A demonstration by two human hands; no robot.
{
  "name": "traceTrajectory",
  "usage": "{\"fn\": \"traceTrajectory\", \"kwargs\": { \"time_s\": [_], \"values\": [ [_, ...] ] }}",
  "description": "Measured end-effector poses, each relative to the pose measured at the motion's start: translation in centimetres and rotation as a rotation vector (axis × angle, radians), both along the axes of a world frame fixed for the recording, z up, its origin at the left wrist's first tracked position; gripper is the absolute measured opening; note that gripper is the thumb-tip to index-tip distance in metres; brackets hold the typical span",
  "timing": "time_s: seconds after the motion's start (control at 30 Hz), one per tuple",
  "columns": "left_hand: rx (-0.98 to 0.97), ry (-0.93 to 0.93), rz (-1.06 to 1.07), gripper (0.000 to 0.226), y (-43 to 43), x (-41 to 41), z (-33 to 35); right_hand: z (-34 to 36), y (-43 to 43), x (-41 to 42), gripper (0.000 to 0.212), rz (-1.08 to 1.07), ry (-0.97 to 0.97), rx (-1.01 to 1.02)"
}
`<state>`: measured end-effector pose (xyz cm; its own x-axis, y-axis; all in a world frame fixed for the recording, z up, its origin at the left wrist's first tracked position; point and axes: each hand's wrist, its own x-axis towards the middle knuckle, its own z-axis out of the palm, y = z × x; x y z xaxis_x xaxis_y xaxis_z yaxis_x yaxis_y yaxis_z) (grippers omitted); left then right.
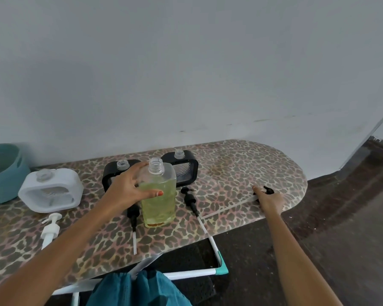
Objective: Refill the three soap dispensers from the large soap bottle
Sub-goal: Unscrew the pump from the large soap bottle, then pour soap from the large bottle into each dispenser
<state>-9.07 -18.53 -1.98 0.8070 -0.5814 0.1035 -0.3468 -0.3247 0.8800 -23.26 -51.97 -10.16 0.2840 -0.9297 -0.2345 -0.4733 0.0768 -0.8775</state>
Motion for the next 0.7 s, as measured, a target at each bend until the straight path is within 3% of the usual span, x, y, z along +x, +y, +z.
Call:
{"fn": "traceTrajectory", "kwargs": {
  "time_s": [0.3,0.4,0.5,0.6,0.7],
  "values": [
    [-0.027,0.024,-0.017,0.09,0.0,0.0,0.0,0.7,-0.1,-0.1,0.058,0.149,0.321,-0.107],
    [-0.051,0.036,-0.03,0.082,-0.1,-0.2,0.1,1.8,0.8,-0.1,0.058,0.127,0.406,-0.319],
    [-0.036,0.033,-0.024,0.08,-0.1,-0.2,0.1,3.2,3.2,0.5,0.042,0.281,0.201,-0.539],
    [-0.025,0.028,-0.025,0.089,0.0,-0.3,0.2,4.9,7.2,2.1,0.022,0.616,-0.029,-0.494],
    [-0.004,0.018,-0.028,0.092,0.0,-0.2,0.2,5.6,11.2,3.8,0.037,0.85,-0.18,-0.382]
  ]
}}
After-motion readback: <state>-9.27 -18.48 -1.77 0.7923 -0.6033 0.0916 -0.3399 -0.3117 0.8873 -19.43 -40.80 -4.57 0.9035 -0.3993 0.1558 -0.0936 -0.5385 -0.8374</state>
